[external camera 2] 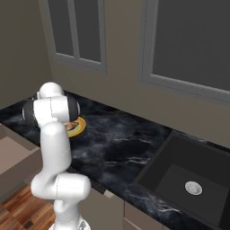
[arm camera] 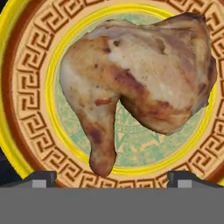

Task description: Pick up the knife from the drawer and place it on the cutting board. Then place the meat from the plate to the cutting board.

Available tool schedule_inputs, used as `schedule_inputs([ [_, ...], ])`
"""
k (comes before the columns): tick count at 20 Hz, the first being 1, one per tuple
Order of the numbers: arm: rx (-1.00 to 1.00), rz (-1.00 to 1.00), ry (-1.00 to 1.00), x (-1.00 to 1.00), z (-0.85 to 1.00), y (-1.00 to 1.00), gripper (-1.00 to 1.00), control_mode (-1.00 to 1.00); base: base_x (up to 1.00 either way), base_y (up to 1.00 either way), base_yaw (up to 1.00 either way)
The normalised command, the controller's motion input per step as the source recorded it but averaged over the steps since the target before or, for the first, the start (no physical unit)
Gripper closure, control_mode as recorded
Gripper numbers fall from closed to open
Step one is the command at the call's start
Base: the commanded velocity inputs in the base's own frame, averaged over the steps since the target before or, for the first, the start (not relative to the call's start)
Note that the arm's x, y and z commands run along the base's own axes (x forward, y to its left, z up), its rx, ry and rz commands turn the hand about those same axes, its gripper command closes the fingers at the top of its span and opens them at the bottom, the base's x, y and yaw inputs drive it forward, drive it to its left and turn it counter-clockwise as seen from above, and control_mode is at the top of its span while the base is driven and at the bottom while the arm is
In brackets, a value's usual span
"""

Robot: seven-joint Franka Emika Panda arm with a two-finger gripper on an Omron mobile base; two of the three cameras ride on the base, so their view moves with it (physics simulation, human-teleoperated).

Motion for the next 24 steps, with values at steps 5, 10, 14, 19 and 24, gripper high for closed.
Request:
schedule_inputs([
  [5,-0.02,-0.13,0.00,0.00,-0.16,0.00,-1.00,-1.00,0.00,0.00,0.00],
  [10,-0.01,-0.10,0.00,0.02,-0.10,0.00,-1.00,-1.00,0.00,0.00,0.00],
  [14,0.00,-0.06,0.00,0.03,-0.08,0.00,-1.00,-1.00,0.00,0.00,0.00],
  [19,0.00,-0.03,0.00,0.07,-0.10,0.00,-1.00,-1.00,0.00,0.00,0.00],
  [24,0.00,0.00,0.00,0.13,-0.08,0.00,-1.00,-1.00,0.00,0.00,0.00],
])
